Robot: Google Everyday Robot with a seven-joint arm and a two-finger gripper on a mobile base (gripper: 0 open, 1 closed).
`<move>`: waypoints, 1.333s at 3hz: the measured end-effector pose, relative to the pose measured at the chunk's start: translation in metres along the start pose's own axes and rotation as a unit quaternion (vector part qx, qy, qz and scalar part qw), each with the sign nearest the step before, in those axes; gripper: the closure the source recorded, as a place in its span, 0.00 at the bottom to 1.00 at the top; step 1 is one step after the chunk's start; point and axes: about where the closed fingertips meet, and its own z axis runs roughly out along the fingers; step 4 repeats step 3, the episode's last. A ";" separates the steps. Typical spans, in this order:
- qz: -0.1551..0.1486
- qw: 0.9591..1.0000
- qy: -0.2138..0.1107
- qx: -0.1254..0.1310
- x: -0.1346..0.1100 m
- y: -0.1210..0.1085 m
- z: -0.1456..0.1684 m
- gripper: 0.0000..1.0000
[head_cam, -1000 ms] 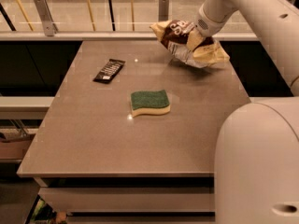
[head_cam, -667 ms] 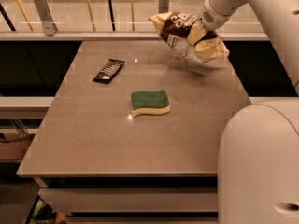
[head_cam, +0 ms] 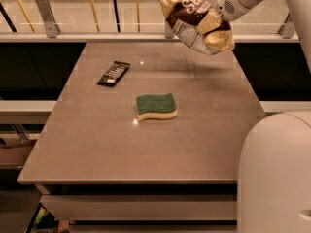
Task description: Pick brown chip bag
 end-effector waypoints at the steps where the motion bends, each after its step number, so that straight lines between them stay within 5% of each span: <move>1: -0.010 1.000 -0.022 0.003 -0.013 -0.001 -0.014 1.00; 2: -0.025 0.999 -0.027 0.035 -0.038 0.009 -0.048 1.00; 4: -0.026 0.999 -0.026 0.036 -0.038 0.010 -0.049 1.00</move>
Offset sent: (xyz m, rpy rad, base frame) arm -0.0309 0.0110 0.0755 -0.0324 -0.1278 -0.0051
